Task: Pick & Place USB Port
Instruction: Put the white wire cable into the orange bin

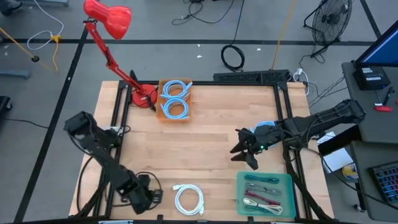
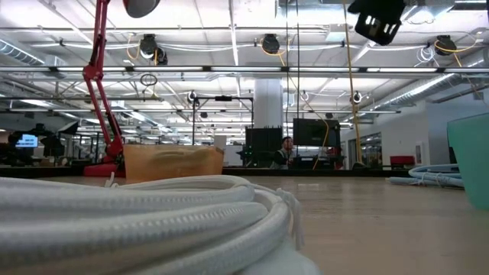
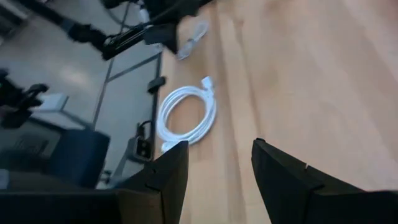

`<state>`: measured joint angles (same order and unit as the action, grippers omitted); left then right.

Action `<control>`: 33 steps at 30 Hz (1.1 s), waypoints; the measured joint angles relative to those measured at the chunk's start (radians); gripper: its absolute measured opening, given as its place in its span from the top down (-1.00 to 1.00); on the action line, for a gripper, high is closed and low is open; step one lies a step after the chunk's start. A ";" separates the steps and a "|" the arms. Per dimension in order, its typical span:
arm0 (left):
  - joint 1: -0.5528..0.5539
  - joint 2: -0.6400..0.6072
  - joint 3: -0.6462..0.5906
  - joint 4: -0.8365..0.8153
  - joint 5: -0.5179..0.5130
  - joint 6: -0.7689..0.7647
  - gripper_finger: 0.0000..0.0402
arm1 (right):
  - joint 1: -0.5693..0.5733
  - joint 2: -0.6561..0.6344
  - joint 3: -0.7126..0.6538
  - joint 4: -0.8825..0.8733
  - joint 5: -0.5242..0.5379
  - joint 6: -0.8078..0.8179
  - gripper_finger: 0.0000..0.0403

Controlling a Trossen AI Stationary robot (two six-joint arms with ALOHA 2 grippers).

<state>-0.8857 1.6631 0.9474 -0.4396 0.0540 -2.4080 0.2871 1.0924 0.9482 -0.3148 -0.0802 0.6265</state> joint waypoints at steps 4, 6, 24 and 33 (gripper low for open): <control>0.043 0.016 0.003 -0.022 0.019 0.000 0.59 | 0.016 0.000 0.000 -0.003 -0.069 -0.032 0.16; 0.061 0.018 0.003 -0.046 0.025 0.001 0.59 | 0.028 0.000 0.000 -0.004 -0.085 -0.052 0.16; 0.111 -0.051 0.004 -0.045 0.034 0.025 0.59 | 0.088 -0.016 0.000 -0.012 -0.108 -0.150 0.16; 0.111 -0.128 0.016 0.019 -0.157 0.094 0.59 | 0.088 -0.016 0.000 -0.012 -0.108 -0.160 0.16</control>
<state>-0.7746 1.5353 0.9631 -0.4204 -0.1031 -2.3137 0.3752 1.0767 0.9482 -0.3267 -0.1886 0.4664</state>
